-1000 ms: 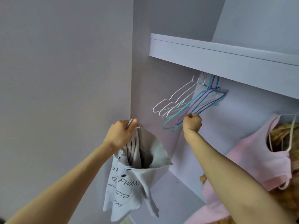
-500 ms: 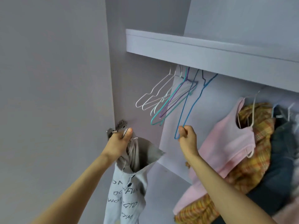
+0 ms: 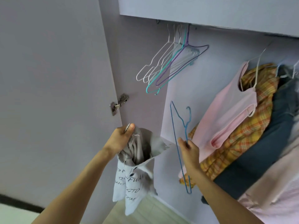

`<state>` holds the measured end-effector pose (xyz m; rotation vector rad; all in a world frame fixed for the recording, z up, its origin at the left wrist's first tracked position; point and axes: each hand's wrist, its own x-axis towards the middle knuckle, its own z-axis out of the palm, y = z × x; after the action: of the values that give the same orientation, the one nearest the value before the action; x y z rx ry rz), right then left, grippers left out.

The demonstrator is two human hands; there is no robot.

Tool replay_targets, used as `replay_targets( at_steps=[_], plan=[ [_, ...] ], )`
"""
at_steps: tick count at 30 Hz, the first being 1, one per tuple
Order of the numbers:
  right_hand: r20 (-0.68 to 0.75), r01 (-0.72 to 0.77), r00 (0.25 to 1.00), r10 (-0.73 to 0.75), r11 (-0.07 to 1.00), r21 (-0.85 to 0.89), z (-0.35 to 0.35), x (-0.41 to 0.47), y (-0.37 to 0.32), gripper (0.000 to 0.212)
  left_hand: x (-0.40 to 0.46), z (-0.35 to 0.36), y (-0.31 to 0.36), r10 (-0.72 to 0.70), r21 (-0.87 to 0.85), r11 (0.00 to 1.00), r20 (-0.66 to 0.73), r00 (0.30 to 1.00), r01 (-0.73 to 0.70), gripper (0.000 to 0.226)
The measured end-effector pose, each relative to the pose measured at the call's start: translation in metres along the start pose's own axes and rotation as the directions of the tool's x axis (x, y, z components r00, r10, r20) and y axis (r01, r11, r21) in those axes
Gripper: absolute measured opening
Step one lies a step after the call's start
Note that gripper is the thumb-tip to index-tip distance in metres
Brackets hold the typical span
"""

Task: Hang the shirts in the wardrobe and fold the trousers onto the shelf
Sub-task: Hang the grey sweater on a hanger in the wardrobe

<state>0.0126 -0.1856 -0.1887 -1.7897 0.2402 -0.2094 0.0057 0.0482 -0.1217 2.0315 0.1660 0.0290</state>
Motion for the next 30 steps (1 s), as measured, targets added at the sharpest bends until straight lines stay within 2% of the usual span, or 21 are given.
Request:
replay_targets(
  at_steps=[3, 6, 10, 13, 14, 16, 18, 22, 25, 27, 28, 30],
  plan=[
    [-0.120, 0.062, 0.991, -0.051, 0.994, 0.094, -0.008, -0.023, 0.014, 0.048, -0.010, -0.004, -0.008, 0.013, 0.012, 1.000, 0.023, 1.000, -0.014, 0.039],
    [-0.126, 0.156, 0.981, -0.146, 0.985, 0.074, -0.017, -0.025, 0.010, 0.040, -0.016, -0.010, -0.013, -0.010, 0.005, 1.000, 0.056, 0.998, 0.010, 0.040],
    [-0.140, 0.072, 0.987, -0.074, 0.997, -0.019, -0.018, -0.006, -0.008, 0.010, -0.020, -0.010, -0.015, -0.014, 0.016, 1.000, 0.060, 0.998, 0.013, 0.052],
    [-0.227, 0.024, 0.972, -0.052, 0.992, -0.127, -0.015, -0.008, -0.012, 0.019, -0.020, -0.010, -0.018, -0.035, -0.008, 0.999, 0.056, 0.998, 0.036, 0.051],
    [-0.274, 0.014, 0.961, -0.038, 0.996, -0.092, -0.014, -0.012, -0.015, 0.024, -0.019, -0.011, -0.020, -0.047, -0.014, 0.999, 0.052, 0.998, 0.048, 0.049],
    [-0.337, 0.028, 0.941, 0.011, 0.993, 0.112, -0.014, -0.021, -0.025, 0.029, -0.019, -0.012, -0.023, -0.066, -0.020, 0.998, 0.044, 0.997, 0.067, 0.039],
    [-0.325, 0.047, 0.943, 0.068, 0.942, 0.333, -0.012, -0.024, -0.044, 0.029, -0.021, -0.013, -0.024, -0.087, -0.026, 0.996, 0.046, 0.995, 0.088, 0.038],
    [-0.197, -0.052, 0.945, 0.261, 0.715, 0.698, 0.000, -0.012, -0.080, 0.035, -0.030, -0.014, -0.021, -0.145, -0.107, 0.982, 0.096, 0.985, 0.156, 0.044],
    [-0.073, -0.089, 0.963, 0.261, 0.558, 0.825, 0.017, -0.005, -0.105, 0.050, -0.039, -0.018, -0.013, -0.131, -0.152, 0.977, 0.122, 0.984, 0.149, 0.038],
    [-0.058, -0.078, 0.974, 0.217, 0.569, 0.819, 0.035, -0.004, -0.113, 0.054, -0.046, -0.020, -0.005, -0.118, -0.221, 0.964, 0.135, 0.984, 0.146, 0.039],
    [-0.070, -0.064, 0.979, 0.191, 0.617, 0.785, 0.044, -0.007, -0.114, 0.049, -0.049, -0.022, -0.001, -0.105, -0.258, 0.956, 0.144, 0.984, 0.140, 0.038],
    [-0.089, -0.036, 0.988, 0.123, 0.757, 0.652, 0.062, -0.018, -0.105, 0.026, -0.053, -0.030, 0.009, -0.090, -0.356, 0.925, 0.135, 0.987, 0.133, 0.038]
  ],
)
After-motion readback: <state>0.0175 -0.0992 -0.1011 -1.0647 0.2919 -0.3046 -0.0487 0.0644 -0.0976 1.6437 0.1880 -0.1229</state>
